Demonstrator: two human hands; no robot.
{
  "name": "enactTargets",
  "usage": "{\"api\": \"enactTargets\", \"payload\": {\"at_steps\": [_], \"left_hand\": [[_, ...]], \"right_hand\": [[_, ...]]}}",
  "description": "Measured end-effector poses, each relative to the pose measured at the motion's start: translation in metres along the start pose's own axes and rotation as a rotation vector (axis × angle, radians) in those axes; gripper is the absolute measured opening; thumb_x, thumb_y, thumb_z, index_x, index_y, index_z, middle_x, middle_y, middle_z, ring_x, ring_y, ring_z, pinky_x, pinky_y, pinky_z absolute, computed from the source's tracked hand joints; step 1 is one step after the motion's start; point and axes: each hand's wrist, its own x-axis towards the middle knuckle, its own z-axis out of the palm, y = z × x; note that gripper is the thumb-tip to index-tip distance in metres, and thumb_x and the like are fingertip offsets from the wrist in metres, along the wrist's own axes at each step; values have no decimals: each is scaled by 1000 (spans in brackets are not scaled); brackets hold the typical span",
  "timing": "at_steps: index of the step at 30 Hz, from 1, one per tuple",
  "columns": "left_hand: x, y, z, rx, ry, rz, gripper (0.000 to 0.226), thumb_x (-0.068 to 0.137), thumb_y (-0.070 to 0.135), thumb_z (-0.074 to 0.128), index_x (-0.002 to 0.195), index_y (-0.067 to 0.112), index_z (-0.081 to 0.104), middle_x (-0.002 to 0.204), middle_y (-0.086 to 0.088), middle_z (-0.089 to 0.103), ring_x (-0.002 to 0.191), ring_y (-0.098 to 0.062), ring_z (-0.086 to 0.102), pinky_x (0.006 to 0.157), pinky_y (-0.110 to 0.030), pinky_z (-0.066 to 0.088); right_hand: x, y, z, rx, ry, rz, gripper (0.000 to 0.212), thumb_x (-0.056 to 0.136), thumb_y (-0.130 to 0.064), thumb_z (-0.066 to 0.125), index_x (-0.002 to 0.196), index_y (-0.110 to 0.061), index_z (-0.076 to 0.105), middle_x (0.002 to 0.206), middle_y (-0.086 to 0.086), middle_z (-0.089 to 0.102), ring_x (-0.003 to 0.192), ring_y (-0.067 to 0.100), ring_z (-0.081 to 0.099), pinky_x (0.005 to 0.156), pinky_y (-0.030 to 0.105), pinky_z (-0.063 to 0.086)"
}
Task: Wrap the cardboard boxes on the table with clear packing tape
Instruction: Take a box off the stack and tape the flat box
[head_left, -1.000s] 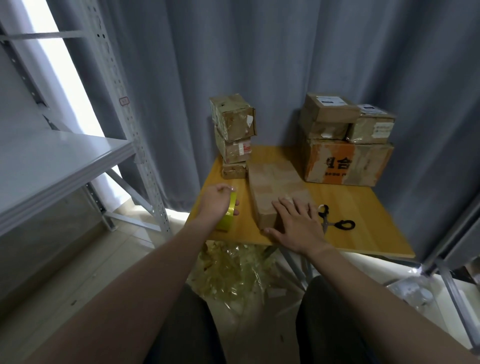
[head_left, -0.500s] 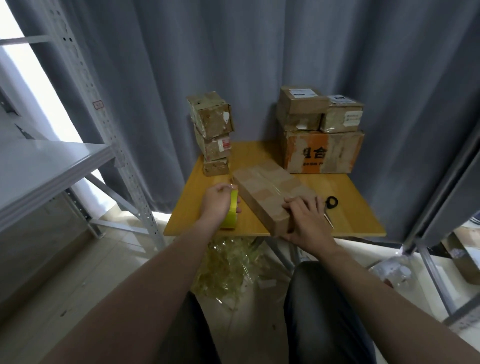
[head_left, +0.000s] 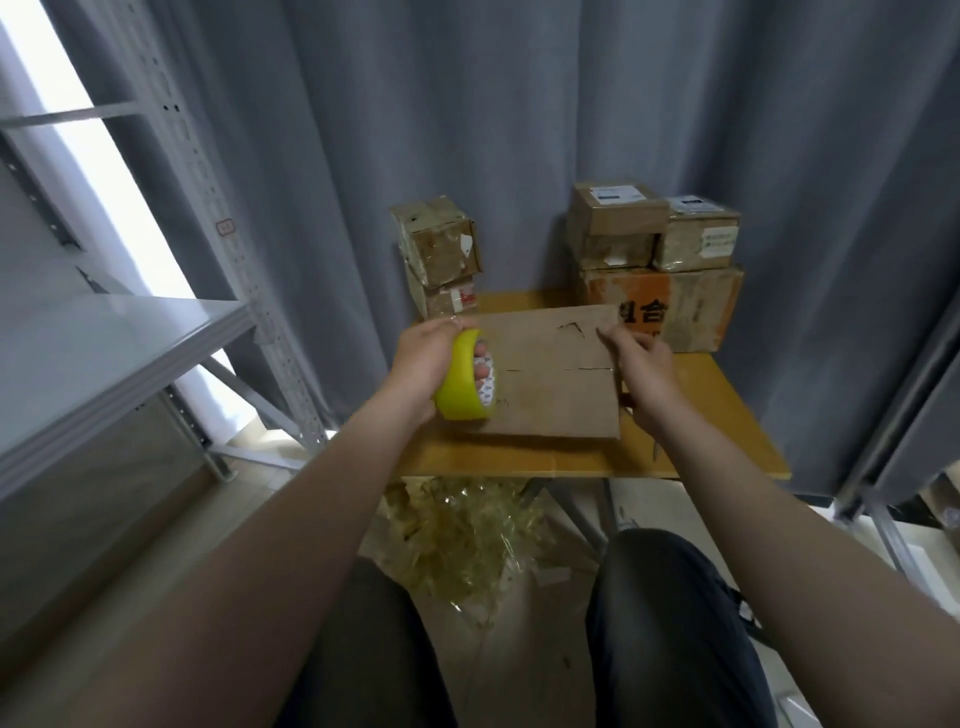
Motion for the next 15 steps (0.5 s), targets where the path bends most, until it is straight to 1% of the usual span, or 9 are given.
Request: {"api": "enactTargets", "payload": {"at_steps": [2, 3, 5, 7, 9, 11, 12, 13, 15], "left_hand": [[-2, 11, -5, -13, -69, -89, 22, 107, 18, 53, 114, 10, 71, 73, -11, 72, 49, -20, 65, 49, -29, 58], [-3, 14, -7, 15, -109, -120, 22, 106, 19, 54, 116, 9, 71, 76, -12, 73, 51, -20, 66, 49, -29, 58], [-7, 14, -10, 74, -181, -160, 22, 107, 20, 54, 117, 9, 70, 84, -16, 74, 56, -22, 67, 51, -31, 57], [-11, 7, -11, 82, -231, -187, 22, 106, 20, 56, 118, 8, 68, 88, -19, 72, 61, -27, 69, 57, -36, 58], [-15, -1, -13, 46, -264, -202, 21, 103, 20, 59, 119, 7, 65, 89, -21, 72, 66, -30, 69, 61, -39, 59], [-17, -12, -15, 15, -279, -205, 24, 106, 25, 55, 120, 7, 64, 89, -22, 71, 67, -31, 69, 63, -40, 59], [-16, -18, -16, 5, -283, -209, 29, 108, 30, 50, 121, 8, 63, 90, -21, 72, 68, -32, 69, 64, -40, 59], [-16, -24, -17, -3, -286, -213, 34, 110, 37, 46, 123, 9, 62, 92, -21, 72, 70, -32, 70, 66, -41, 58], [-18, -33, -17, -4, -293, -200, 44, 109, 47, 43, 128, 12, 60, 94, -19, 73, 73, -34, 71, 69, -42, 58]], "right_hand": [[6, 3, 7, 8, -74, 141, 53, 88, -52, 71, 126, -16, 61, 115, 8, 72, 103, 26, 69, 73, 40, 57], [10, 7, 10, 3, -100, 184, 50, 91, -50, 70, 125, -14, 61, 112, 9, 71, 101, 28, 69, 70, 38, 56], [15, 14, 16, -61, -101, 237, 45, 95, -46, 68, 122, -10, 61, 109, 10, 69, 95, 28, 67, 71, 37, 54], [24, 23, 19, -179, -51, 242, 51, 98, -44, 66, 132, -6, 60, 119, 13, 67, 99, 29, 65, 80, 39, 53], [28, 27, 22, -391, 5, 144, 57, 99, -39, 65, 145, -10, 51, 140, 14, 58, 120, 33, 58, 98, 45, 50], [23, 20, 25, -553, 51, -50, 53, 99, -40, 64, 146, -18, 51, 148, 10, 50, 137, 35, 46, 113, 48, 40], [17, 12, 28, -549, 46, -159, 47, 99, -43, 63, 140, -21, 57, 144, 7, 53, 138, 33, 46, 115, 47, 38], [9, 3, 31, -495, -13, -254, 41, 99, -46, 62, 133, -23, 64, 138, 2, 60, 135, 28, 50, 114, 46, 40], [-16, -18, 41, -421, -276, -287, 37, 98, -53, 61, 119, -25, 73, 124, -7, 69, 120, 17, 60, 104, 42, 50]]}}
